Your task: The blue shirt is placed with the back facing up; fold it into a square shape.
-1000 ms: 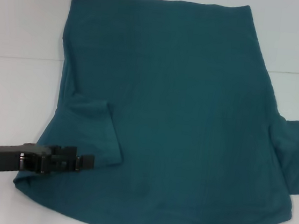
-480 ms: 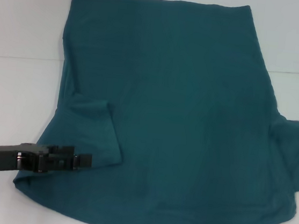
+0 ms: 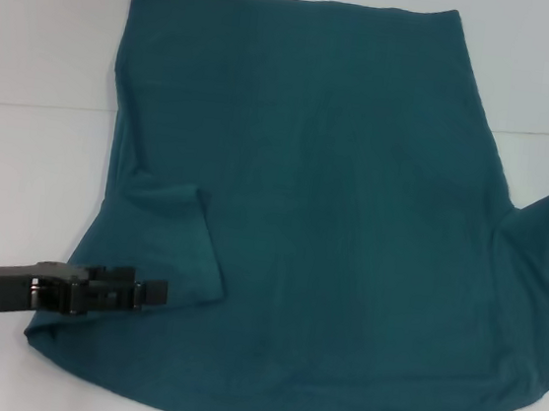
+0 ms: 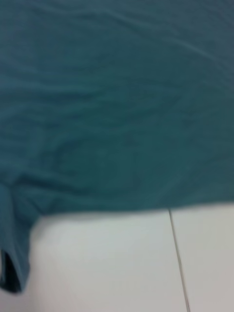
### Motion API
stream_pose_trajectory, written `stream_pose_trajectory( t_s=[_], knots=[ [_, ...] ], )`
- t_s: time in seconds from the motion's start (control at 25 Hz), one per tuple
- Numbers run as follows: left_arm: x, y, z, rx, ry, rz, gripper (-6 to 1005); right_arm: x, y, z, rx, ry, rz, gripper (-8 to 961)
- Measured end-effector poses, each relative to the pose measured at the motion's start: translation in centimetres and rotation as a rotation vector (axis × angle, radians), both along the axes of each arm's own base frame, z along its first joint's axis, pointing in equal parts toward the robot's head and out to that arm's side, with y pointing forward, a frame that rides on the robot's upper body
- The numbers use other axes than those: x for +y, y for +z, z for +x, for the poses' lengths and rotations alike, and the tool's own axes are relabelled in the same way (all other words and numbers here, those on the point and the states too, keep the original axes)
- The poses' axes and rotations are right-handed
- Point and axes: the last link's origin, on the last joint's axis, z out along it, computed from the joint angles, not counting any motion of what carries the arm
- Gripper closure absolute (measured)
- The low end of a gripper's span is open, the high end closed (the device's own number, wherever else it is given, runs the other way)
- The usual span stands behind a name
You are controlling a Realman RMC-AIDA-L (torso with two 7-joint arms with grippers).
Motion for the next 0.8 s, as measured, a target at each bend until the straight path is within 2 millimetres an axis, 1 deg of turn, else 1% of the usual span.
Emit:
stream_pose_trajectory(
  t_s=[0.2, 0.32, 0.52, 0.8],
  knots=[
    [0.2, 0.0, -0.3, 0.009, 0.014, 0.016, 90, -0.2, -1.8, -2.2, 0.044, 0.028, -0.108, 941],
    [0.3, 0.0, -0.4, 0.014, 0.028, 0.025, 90, -0.6, -3.4, -3.3, 0.053, 0.041, -0.179, 941],
    [0.4, 0.0, -0.6, 0.018, 0.043, 0.034, 90, -0.7, -5.3, -4.3, 0.063, 0.057, -0.226, 941],
    [0.7, -0.1, -0.8, 0.023, 0.067, 0.050, 91, -0.1, -6.5, -5.0, 0.057, 0.069, -0.203, 942]
  ],
)
